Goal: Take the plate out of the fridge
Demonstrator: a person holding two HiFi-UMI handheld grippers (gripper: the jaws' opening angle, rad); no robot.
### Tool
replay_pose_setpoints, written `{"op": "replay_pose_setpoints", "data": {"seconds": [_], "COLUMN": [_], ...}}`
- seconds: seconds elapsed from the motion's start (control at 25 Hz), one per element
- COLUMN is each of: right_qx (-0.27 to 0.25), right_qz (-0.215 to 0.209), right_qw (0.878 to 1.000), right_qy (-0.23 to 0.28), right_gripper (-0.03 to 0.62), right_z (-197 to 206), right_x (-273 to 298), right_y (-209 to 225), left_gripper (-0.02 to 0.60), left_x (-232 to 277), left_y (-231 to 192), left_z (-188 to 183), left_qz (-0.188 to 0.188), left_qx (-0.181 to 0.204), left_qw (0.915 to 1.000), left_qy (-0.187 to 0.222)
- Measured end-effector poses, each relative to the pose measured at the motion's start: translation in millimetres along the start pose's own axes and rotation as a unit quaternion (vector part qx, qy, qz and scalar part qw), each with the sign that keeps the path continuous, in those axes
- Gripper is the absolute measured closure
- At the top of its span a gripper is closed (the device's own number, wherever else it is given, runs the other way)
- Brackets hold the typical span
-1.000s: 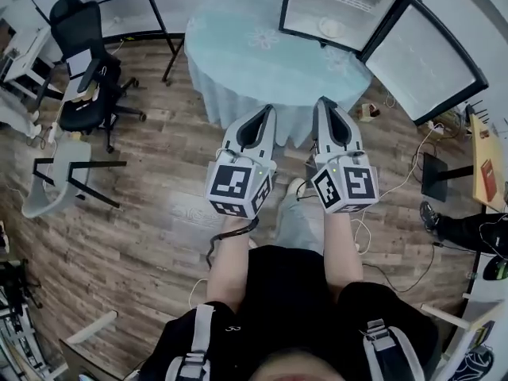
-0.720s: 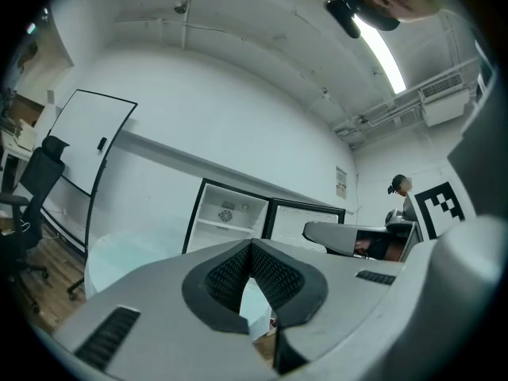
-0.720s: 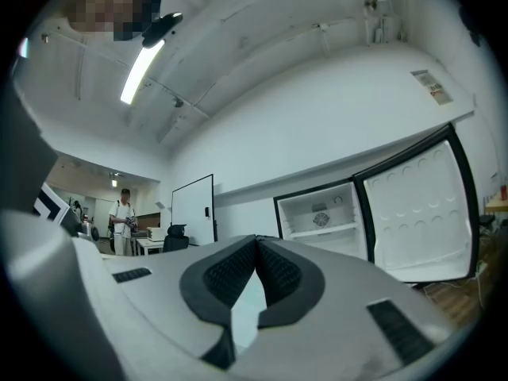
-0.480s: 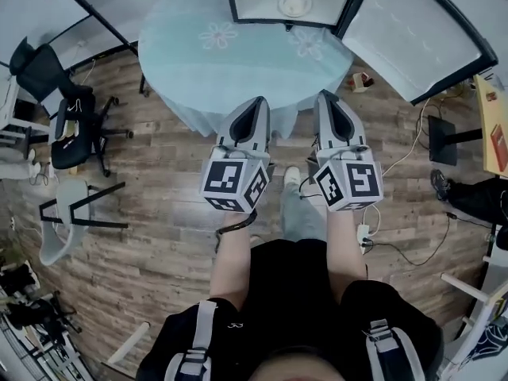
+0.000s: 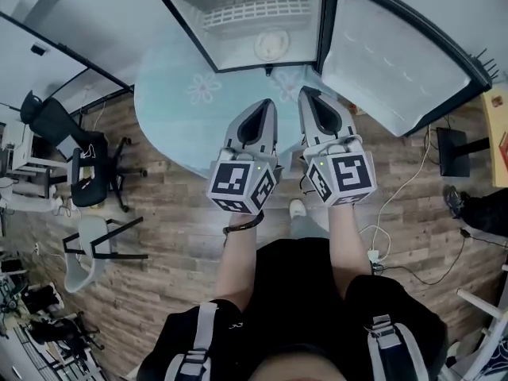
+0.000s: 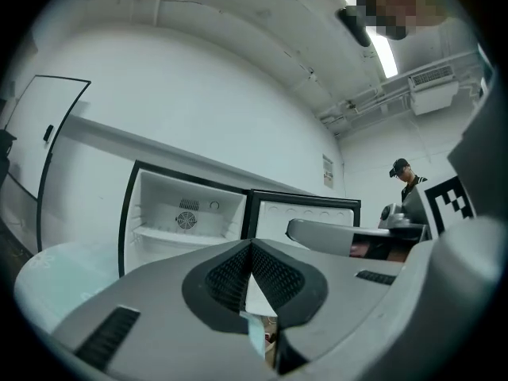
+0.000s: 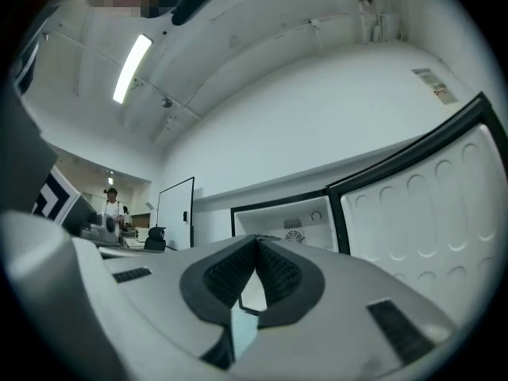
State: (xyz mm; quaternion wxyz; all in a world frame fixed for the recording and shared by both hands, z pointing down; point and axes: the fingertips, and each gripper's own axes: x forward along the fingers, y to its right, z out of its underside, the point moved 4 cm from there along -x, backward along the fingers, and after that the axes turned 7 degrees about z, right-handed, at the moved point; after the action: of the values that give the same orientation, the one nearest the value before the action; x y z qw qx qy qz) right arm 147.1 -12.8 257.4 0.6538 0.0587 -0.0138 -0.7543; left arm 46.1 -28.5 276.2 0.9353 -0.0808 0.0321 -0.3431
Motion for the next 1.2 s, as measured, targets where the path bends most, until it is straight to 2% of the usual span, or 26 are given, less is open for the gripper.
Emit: {"op": "replay_pose_setpoints", "data": {"seconds": [0.16, 0.4, 0.56, 0.64, 0.88, 1.04, 1.2], "right_qx": [0.016, 0.012, 0.016, 0.021, 0.016, 0.022, 0.035], "right_qz": [-0.004, -0.089, -0.095, -0.085, -0.067, -0.035, -0.010], "right_qw": [1.000, 0.995, 0.995, 0.995, 0.995, 0.996, 0.993], "right_qy": [-0.006, -0.034, -0.042, -0.047, -0.067, -0.084, -0.112], "right_gripper": [0.594, 0.594, 0.594, 0.594, 0.594, 0.594, 0.594], "right_z": [-4.0, 14.0, 17.0, 19.9, 34.2, 43.3, 70.1], "right_x": [27.8, 54.8, 65.4, 71.7, 90.0, 104.7, 120.3], "right_y": [20.9, -24.7, -25.1, -17.4, -3.6, 20.6, 36.5], "left_gripper": [0.584, 0.584, 0.584, 0.584, 0.584, 0.584, 0.584], "left_x": [12.1, -5.1, -5.6, 2.6, 38.9, 66.0, 85.8], "left_y": [-10.3, -48.5, -67.3, -69.5, -76.6, -87.5, -102.6], "left_z": [-12.0, -2.2, -0.9, 3.5, 18.7, 31.0, 55.2], "left_qz": [-0.018, -0.076, -0.104, -0.102, -0.063, -0.047, -0.041], "left_qx": [0.004, -0.026, -0.034, -0.036, -0.054, -0.077, -0.093], "left_qw": [0.9998, 0.9968, 0.9939, 0.9940, 0.9959, 0.9949, 0.9921], "left_qy": [0.010, 0.001, -0.010, -0.020, -0.034, -0.045, -0.073]}}
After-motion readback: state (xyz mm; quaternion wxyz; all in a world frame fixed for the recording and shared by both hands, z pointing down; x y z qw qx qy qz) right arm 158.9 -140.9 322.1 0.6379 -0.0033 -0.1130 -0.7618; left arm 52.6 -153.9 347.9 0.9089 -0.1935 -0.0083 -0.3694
